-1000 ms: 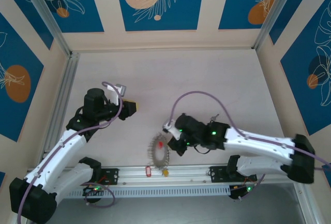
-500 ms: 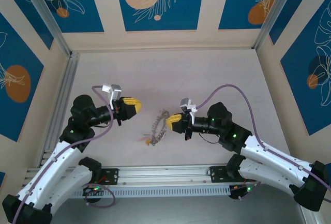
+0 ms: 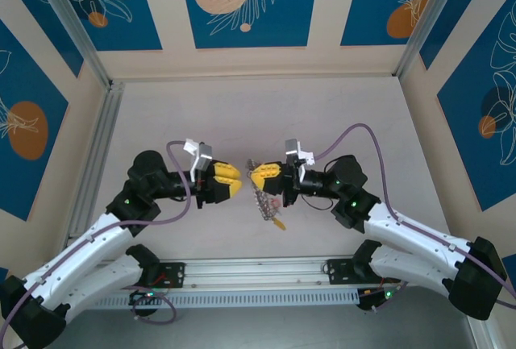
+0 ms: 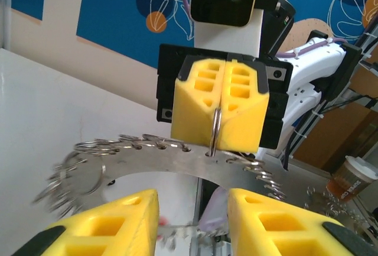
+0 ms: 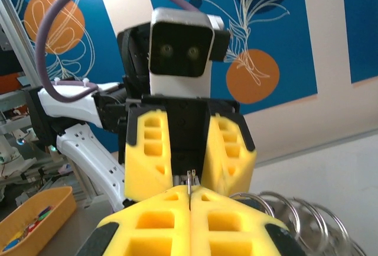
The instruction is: Put the keys on the keyring
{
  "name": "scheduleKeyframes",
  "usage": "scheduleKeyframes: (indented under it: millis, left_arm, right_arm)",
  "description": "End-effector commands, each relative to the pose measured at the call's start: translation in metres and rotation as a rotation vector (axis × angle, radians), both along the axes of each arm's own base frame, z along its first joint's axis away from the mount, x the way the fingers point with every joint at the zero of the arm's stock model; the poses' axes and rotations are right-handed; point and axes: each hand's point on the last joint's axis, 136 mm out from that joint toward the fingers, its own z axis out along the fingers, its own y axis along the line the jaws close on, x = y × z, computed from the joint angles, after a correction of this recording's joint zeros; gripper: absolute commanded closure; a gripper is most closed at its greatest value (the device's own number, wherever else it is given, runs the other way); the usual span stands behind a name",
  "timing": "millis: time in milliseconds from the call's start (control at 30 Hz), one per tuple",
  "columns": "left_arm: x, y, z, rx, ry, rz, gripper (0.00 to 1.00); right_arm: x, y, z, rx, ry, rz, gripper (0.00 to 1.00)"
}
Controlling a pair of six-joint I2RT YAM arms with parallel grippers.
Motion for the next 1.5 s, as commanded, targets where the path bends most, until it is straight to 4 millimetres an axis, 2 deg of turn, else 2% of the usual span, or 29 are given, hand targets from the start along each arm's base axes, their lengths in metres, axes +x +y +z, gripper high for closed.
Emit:
scheduleKeyframes:
  millis: [0, 200, 400, 500, 600, 667, 800, 967, 1167, 1333, 1467]
  left_arm:
    - [-0.006, -0.003, 0.028, -0.060, -0.101, -0.020, 0.65]
    - [-0.009, -0.009, 0.037, -0.083, -0.124, -0.042, 0.66]
    - [-0.014, -0.006, 0.046, -0.097, -0.156, -0.043, 0.72]
    - [-0.019, -0.003, 0.050, -0.096, -0.174, -0.049, 0.74]
    - [-0.020, 0.003, 0.052, -0.073, -0.194, -0.018, 0.77]
    - [-0.019, 0.007, 0.052, -0.051, -0.205, 0.008, 0.79]
    - [-0.015, 0.010, 0.052, -0.016, -0.210, 0.036, 0.83]
    - [-0.021, 0.002, 0.056, 0.012, -0.226, -0.061, 0.86]
    - [-0.015, -0.005, 0.050, 0.063, -0.229, -0.088, 0.86]
    - [-0.013, -0.004, 0.052, 0.070, -0.235, -0.081, 0.86]
    - [-0.015, 0.003, 0.056, 0.079, -0.256, -0.069, 0.86]
  right_arm:
    - [-0.009, -0.005, 0.032, 0.107, -0.070, 0.026, 1.00]
    - [-0.010, -0.003, 0.031, 0.107, -0.061, 0.043, 1.00]
    - [-0.020, -0.002, 0.030, 0.102, -0.105, 0.071, 1.00]
    - [-0.037, 0.002, 0.031, 0.069, -0.227, 0.075, 1.00]
    - [-0.049, 0.009, 0.032, 0.008, -0.441, -0.022, 1.00]
    - [-0.047, 0.010, 0.035, -0.009, -0.583, -0.128, 1.00]
    - [-0.036, 0.006, 0.041, 0.020, -0.732, -0.251, 1.00]
    - [-0.020, 0.018, 0.034, -0.009, -0.867, -0.323, 1.00]
    - [-0.006, 0.004, 0.038, 0.001, -0.843, -0.378, 1.00]
    - [-0.006, 0.002, 0.039, 0.000, -0.840, -0.374, 1.00]
    - [-0.009, 0.003, 0.036, -0.021, -0.810, -0.304, 1.00]
